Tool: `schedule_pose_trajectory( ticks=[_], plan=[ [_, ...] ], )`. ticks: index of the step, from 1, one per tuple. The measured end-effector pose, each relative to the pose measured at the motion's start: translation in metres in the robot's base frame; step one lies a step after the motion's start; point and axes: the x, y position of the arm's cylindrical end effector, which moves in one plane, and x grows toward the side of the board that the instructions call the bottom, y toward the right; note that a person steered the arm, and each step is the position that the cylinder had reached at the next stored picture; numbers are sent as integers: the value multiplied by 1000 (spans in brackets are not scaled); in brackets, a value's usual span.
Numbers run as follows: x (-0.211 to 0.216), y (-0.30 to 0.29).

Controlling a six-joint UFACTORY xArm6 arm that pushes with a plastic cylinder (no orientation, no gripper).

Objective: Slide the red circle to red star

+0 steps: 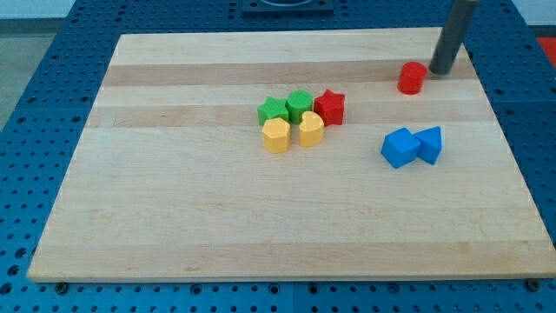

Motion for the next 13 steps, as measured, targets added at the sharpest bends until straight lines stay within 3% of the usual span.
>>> schedule_pose_trajectory(
  ticks=[2, 7, 9, 11, 13],
  plan=[
    [13, -18],
    [98, -53],
    [77, -4],
    [25, -31],
    [28, -58]
  ],
)
